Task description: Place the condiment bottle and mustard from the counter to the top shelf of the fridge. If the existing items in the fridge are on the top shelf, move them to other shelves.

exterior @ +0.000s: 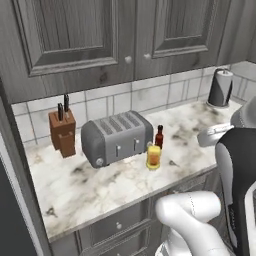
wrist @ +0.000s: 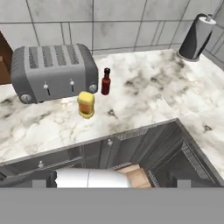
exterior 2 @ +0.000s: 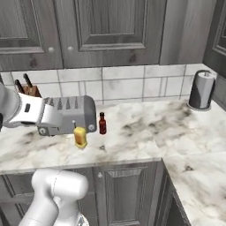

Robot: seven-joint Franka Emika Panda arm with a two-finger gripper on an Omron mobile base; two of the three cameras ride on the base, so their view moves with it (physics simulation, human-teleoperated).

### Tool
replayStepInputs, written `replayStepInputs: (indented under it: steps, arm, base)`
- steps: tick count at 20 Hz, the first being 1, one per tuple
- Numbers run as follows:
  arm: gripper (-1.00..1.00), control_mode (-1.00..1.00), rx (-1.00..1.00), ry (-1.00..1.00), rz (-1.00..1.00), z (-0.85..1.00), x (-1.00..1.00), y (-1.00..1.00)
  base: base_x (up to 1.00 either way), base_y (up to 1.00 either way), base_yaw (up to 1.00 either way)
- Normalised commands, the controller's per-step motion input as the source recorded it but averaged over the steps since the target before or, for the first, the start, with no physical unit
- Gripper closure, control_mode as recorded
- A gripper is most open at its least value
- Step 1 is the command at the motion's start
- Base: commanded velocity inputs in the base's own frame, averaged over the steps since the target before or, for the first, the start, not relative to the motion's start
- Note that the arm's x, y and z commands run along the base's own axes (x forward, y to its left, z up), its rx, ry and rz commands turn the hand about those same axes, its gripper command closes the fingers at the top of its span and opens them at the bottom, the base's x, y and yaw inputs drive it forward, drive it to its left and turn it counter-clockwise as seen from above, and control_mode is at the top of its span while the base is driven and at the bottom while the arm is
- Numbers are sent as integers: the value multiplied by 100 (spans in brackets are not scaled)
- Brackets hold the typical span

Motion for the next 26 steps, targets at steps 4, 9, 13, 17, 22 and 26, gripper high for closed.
replayStepInputs:
  steps: [4, 9, 13, 17, 22, 26]
  arm:
    - [-100, 100, 0, 0, 0, 0, 0, 0]
    - [-100, 100, 0, 0, 0, 0, 0, 0]
    - [-100, 100, 0, 0, 0, 0, 0, 0]
    - [-100, -100, 0, 6, 18, 0, 60, -32]
    - [-100, -100, 0, 17, 34, -5, 98, -50]
    - [-100, -100, 4, 17, 42, -20, 100, -50]
  base:
    - [54, -63, 26]
    - [55, -52, 28]
    - [41, -30, 22]
    - [13, -8, 5]
    - [0, 0, 0]
    - [0, 0, 0]
